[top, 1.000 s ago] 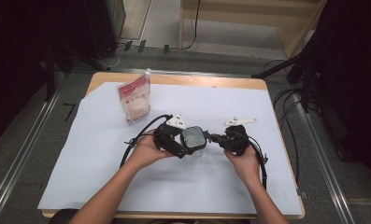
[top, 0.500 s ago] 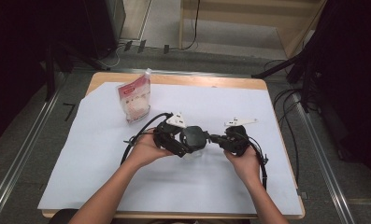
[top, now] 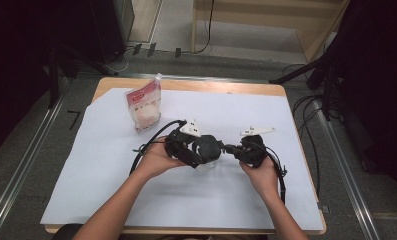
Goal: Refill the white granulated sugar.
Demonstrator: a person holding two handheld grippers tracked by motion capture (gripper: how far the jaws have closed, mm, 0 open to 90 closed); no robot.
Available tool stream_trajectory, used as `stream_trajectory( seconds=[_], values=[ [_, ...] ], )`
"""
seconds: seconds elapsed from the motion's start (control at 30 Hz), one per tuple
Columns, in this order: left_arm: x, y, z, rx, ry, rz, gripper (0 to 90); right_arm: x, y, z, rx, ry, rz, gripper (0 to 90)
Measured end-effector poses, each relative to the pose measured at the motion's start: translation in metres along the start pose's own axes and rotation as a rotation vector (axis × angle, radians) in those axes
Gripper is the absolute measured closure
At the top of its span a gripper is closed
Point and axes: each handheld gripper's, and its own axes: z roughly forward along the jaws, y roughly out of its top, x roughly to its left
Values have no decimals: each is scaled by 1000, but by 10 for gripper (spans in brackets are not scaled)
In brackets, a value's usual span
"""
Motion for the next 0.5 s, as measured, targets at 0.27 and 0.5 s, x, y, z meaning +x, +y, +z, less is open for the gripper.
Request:
stream_trajectory(
  seconds=[0.27,0.5],
  values=[
    [0,1,-1,-10,2,-4,173,0,0,-1,1,3,0,900],
    [0,5,-12,-100,-77,-19,439,1,0,-1,0,17,2,900]
  ],
)
